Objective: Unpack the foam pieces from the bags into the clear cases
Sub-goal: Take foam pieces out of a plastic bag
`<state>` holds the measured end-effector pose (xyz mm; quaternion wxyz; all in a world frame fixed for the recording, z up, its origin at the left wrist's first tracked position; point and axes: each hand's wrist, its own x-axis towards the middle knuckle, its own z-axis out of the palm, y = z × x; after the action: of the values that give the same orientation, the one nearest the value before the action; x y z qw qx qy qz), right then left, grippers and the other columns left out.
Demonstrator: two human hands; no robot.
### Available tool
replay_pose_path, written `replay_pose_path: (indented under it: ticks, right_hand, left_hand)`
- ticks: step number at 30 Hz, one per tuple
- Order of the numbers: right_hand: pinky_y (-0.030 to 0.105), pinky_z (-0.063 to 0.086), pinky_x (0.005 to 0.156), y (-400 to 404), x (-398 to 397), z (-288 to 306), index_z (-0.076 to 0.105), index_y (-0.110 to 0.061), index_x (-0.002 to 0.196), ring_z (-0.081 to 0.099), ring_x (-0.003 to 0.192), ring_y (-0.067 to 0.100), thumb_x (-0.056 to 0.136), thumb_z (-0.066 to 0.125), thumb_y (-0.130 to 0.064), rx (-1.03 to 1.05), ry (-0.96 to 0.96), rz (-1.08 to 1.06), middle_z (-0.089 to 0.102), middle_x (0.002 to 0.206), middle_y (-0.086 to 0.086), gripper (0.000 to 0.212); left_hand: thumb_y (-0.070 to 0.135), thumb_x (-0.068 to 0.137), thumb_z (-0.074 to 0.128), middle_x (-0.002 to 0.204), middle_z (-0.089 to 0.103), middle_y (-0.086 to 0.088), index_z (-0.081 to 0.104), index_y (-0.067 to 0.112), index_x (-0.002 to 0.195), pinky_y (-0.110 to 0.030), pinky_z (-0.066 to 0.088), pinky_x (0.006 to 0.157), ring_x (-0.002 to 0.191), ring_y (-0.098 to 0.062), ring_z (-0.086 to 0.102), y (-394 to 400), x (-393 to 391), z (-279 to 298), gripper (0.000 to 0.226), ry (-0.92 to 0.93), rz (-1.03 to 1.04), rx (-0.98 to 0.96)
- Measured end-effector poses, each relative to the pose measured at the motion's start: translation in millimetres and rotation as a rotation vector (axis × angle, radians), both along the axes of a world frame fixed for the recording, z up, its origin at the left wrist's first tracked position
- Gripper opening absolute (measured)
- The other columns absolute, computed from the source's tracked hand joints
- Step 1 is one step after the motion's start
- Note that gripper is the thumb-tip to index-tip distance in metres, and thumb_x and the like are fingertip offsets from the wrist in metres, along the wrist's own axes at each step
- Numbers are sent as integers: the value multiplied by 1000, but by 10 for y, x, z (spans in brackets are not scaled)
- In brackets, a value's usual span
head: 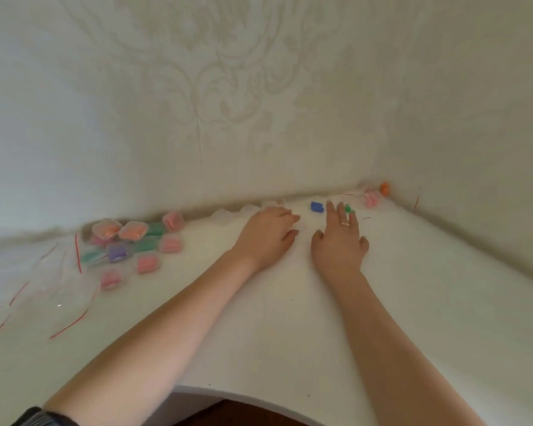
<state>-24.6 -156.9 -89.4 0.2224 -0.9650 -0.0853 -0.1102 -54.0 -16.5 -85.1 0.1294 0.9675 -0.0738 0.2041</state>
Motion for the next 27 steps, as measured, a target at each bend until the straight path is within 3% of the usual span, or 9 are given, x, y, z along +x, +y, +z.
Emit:
replay_pose_path:
  ticks: [3, 5, 7, 10, 14, 16, 20, 22, 27]
  right_hand:
    - [54, 11, 113, 58, 27, -44, 27, -25, 147, 18, 144, 19, 100, 28, -28, -144, 85, 9, 26, 155, -1, 46]
    - [50, 22, 109, 81, 27, -22, 44, -22, 134, 37, 130, 22, 100, 31, -29, -157, 26, -34, 45, 139, 4, 37]
    - [44, 30, 102, 90, 7, -18, 41, -22, 135, 41, 122, 24, 98, 37, -29, -168, -59, -51, 46, 132, 6, 37]
    - [43, 29, 103, 100, 7, -25, 21, -30, 147, 31, 133, 23, 97, 41, -22, -105, -84, 26, 30, 149, 3, 55]
    - [52, 11, 114, 36, 116, -18, 6, -24, 151, -1, 147, 17, 97, 33, -26, -136, 17, -63, 1, 160, -4, 60]
    - [54, 9, 114, 30, 191, -5, 18, -18, 150, 6, 146, 18, 98, 29, -29, -156, 98, -96, 12, 159, 0, 54]
    - [38, 35, 95, 82, 196, 23, 57, -12, 116, 46, 117, 26, 98, 37, -23, -193, -65, -150, 52, 125, 10, 29]
    - [34, 39, 85, 85, 189, 16, 61, -11, 110, 49, 109, 28, 93, 41, -8, -139, -121, -111, 55, 113, 10, 27]
    - [35, 37, 84, 71, 171, 38, 57, -14, 116, 48, 106, 31, 86, 37, 5, -84, -134, -91, 56, 109, 13, 41]
  left_hand:
    - [21, 95, 49, 144, 44, -8, 47, 16, 138, -26, 23, 109, 134, -22, 37, 23, 5, -70, 43, 39, -10, -36]
    - [15, 94, 49, 142, 47, -7, 49, 16, 136, -25, 24, 108, 133, -21, 38, 50, -24, -59, 42, 27, -11, -87]
    - [9, 93, 47, 139, 50, -5, 51, 16, 134, -23, 25, 104, 131, -20, 39, 50, -50, -38, 42, 10, -19, -134]
    - [8, 90, 49, 132, 55, -4, 57, 16, 126, -23, 29, 98, 127, -19, 42, 25, -58, -25, 38, -11, -13, -177]
    - [25, 89, 57, 117, 59, -3, 57, 13, 110, -30, 37, 89, 114, -21, 48, 30, -69, -15, 24, -19, 42, -198]
    - [25, 89, 58, 111, 60, -6, 56, 11, 105, -31, 37, 85, 108, -23, 51, 37, -72, -19, 22, -31, 56, -216]
    - [23, 90, 56, 108, 60, -9, 56, 12, 106, -31, 37, 84, 104, -25, 51, 59, -67, -16, 20, -55, 60, -206]
    - [26, 89, 58, 108, 60, -8, 57, 12, 108, -30, 35, 86, 106, -24, 51, 62, -49, -27, 23, -72, 49, -197]
    - [20, 82, 64, 102, 63, -8, 61, 8, 101, -33, 38, 89, 105, -28, 53, 1, -21, -57, 23, -245, -33, -282]
